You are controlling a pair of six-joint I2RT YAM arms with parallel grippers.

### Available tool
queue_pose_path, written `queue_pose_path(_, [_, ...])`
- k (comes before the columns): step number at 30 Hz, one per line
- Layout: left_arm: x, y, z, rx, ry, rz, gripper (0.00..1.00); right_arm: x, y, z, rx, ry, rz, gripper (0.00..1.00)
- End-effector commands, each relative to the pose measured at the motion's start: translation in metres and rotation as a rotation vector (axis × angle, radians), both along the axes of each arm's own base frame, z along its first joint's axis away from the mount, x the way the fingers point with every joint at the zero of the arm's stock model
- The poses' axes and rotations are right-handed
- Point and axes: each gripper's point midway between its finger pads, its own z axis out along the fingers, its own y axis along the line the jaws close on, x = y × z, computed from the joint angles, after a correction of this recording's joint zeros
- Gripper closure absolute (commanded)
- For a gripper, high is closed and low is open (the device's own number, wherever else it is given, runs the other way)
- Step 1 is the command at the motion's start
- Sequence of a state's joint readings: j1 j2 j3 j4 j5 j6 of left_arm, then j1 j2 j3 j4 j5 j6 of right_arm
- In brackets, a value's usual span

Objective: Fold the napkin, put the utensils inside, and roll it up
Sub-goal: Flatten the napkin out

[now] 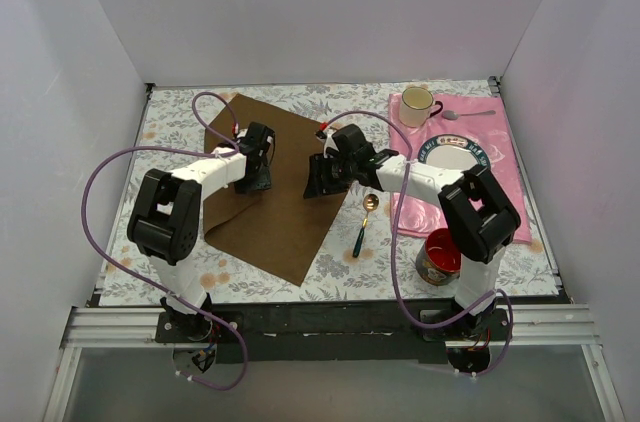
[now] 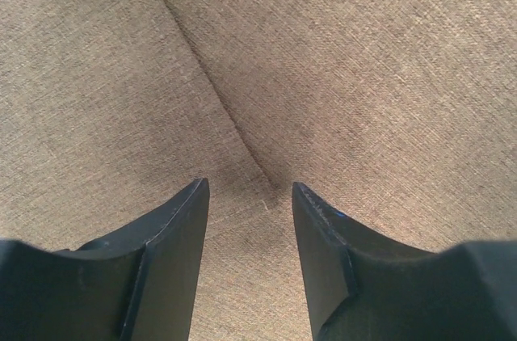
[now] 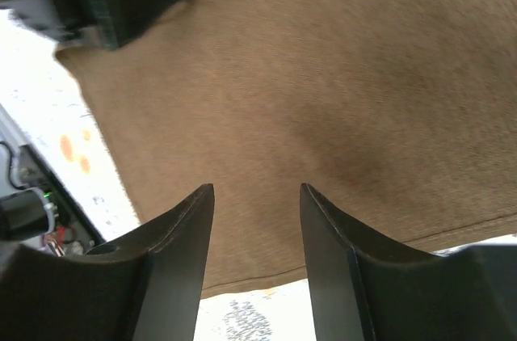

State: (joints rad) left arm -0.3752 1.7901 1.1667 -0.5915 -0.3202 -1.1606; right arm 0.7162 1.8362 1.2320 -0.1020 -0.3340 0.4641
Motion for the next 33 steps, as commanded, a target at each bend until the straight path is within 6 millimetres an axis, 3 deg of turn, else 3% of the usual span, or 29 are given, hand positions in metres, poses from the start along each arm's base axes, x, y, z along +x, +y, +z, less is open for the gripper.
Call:
queue_pose_path(1, [0.0, -0.005, 0.001, -0.012, -0.011, -0.003, 0.57, 0.011, -0.001, -0.011, -0.014, -0.009, -0.025, 0.46])
queue_pose_path(8, [-0.003, -0.002, -0.006, 0.017, 0.011, 0.01, 0.65, 0.021, -0.007, -0.031, -0.057, 0.017, -0.066, 0.5])
queue_pose_path(15, [-0.008, 0.003, -0.016, 0.042, 0.035, 0.01, 0.69, 0.031, -0.008, -0.034, -0.071, 0.005, -0.106, 0.5])
queue_pose_path(18, [-0.008, 0.009, -0.016, 0.073, 0.027, 0.027, 0.76, 0.035, -0.01, -0.035, -0.078, -0.002, -0.121, 0.5])
queue_pose_path(21, [-0.005, 0.014, -0.003, 0.088, -0.015, 0.048, 0.88, 0.04, -0.013, -0.042, -0.098, 0.001, -0.146, 0.5])
queue_pose_path(22, [-0.004, 0.015, 0.0, 0.088, -0.024, 0.057, 0.99, 0.041, -0.014, -0.044, -0.1, 0.005, -0.15, 0.5])
queue_pose_path(30, [0.002, 0.032, 0.058, 0.097, -0.151, 0.171, 1.0, 0.059, -0.021, -0.067, -0.149, 0.041, -0.213, 0.63])
queue_pose_path(33, [0.0, 0.048, 0.07, 0.09, -0.166, 0.231, 1.0, 0.071, -0.031, -0.077, -0.184, 0.037, -0.254, 0.69])
